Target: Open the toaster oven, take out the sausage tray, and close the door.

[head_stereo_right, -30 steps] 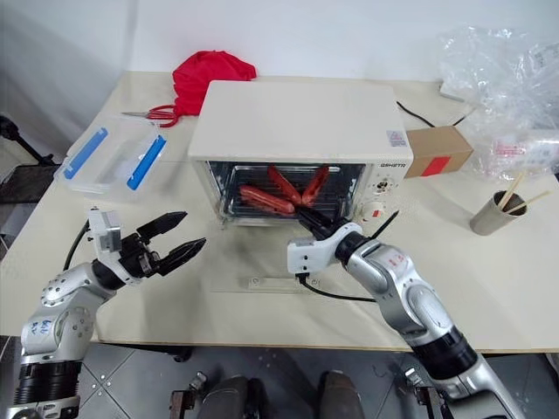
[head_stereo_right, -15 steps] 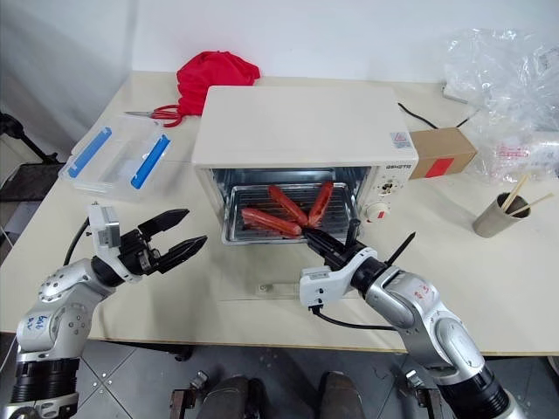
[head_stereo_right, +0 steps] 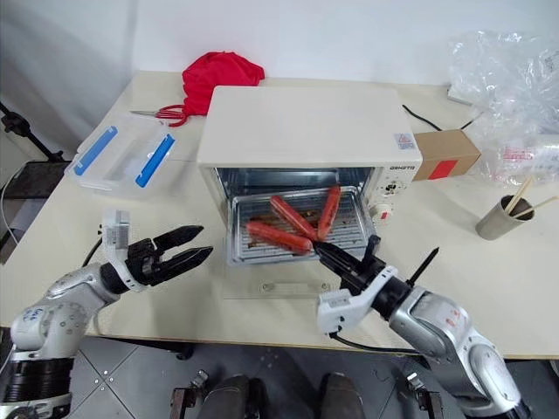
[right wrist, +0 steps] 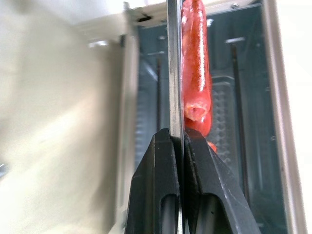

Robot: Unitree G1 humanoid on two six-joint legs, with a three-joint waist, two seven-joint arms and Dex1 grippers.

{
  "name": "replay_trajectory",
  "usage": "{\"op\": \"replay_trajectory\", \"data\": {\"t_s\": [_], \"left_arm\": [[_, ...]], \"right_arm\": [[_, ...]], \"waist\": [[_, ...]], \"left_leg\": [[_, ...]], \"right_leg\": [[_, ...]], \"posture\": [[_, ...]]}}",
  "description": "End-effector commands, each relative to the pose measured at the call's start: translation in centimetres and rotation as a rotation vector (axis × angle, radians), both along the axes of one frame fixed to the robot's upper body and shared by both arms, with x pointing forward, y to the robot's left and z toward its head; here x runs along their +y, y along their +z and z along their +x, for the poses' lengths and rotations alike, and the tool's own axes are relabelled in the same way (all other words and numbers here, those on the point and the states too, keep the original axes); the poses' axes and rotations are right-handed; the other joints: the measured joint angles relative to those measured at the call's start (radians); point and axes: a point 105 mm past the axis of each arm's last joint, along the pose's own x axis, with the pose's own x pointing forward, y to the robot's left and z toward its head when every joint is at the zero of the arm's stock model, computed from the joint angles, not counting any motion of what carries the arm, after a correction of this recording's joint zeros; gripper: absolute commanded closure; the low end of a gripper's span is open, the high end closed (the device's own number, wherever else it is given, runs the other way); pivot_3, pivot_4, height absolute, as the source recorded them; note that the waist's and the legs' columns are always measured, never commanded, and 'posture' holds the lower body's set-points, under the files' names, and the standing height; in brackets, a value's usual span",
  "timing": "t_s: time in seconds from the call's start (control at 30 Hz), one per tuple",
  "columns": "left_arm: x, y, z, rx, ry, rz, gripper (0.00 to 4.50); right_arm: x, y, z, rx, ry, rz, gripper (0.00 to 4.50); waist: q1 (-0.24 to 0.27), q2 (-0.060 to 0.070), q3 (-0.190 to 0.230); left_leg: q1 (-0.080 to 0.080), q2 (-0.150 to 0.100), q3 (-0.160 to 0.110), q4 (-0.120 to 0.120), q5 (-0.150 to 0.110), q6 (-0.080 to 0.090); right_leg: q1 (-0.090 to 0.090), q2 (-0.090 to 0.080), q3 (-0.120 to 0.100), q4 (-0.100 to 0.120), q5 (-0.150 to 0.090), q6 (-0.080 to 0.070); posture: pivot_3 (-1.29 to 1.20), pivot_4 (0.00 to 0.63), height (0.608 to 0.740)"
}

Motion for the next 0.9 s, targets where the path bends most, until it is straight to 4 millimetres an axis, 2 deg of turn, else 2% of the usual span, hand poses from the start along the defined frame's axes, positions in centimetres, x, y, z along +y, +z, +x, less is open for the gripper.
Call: {"op": "replay_trajectory", "data": {"t_s": [0.03,0.17,0.4,0.5,0.67,0.9], "left_arm": [[0.1,2.0,-0.6,0.075,-0.027,-0.073,0.0],[-0.2,2.8,-0.7,0.216,-0.074,-0.138,0.0],[-1.0,2.7,-0.2,0.369,-0.087,-0.13,0.0],[-1.1,2.3,0.3,0.427,-0.061,-0.158,0.57],[-2.8,1.5,-0.9,0.521,-0.155,-0.162,2.0],[-4.8,2.1,-1.7,0.574,-0.182,-0.235,2.0]], "right_arm": [[0.1,1.2,-1.0,-0.062,0.052,0.019,4.49],[0.1,0.7,-1.2,-0.04,0.075,0.006,4.49],[0.5,0.9,-1.3,-0.033,0.121,0.006,4.49],[0.7,0.8,-1.6,-0.023,0.149,-0.002,4.5],[1.1,1.0,-1.8,-0.021,0.188,-0.003,4.5],[1.5,0.9,-2.0,-0.005,0.228,-0.01,4.5]], "waist": [[0.0,0.0,0.0],[0.0,0.0,0.0],[-0.001,0.0,0.0],[0.0,0.0,0.0],[0.0,0.0,0.0],[0.0,0.0,0.0]], "left_leg": [[0.001,0.0,0.0,0.0,0.0,0.0],[0.002,0.0,0.0,0.0,0.001,0.0],[0.003,0.0,0.0,0.001,0.001,0.0],[0.003,0.0,0.0,0.001,0.001,0.0],[0.003,0.0,0.0,0.001,0.001,0.0],[0.005,0.0,0.0,0.001,0.001,0.0]], "right_leg": [[0.001,0.0,0.0,0.0,0.0,0.0],[0.002,0.0,0.001,0.001,0.0,0.0],[0.002,0.0,0.002,0.002,0.0,0.0],[0.002,0.0,0.002,0.002,0.0,0.0],[0.002,0.0,0.002,0.002,0.0,0.0],[0.003,0.0,0.003,0.003,0.0,0.0]], "posture": [[0.0,0.15,0.74],[0.0,0.15,0.74],[0.0,0.15,0.74],[0.0,0.15,0.74],[0.0,0.15,0.74],[0.0,0.15,0.74]]}}
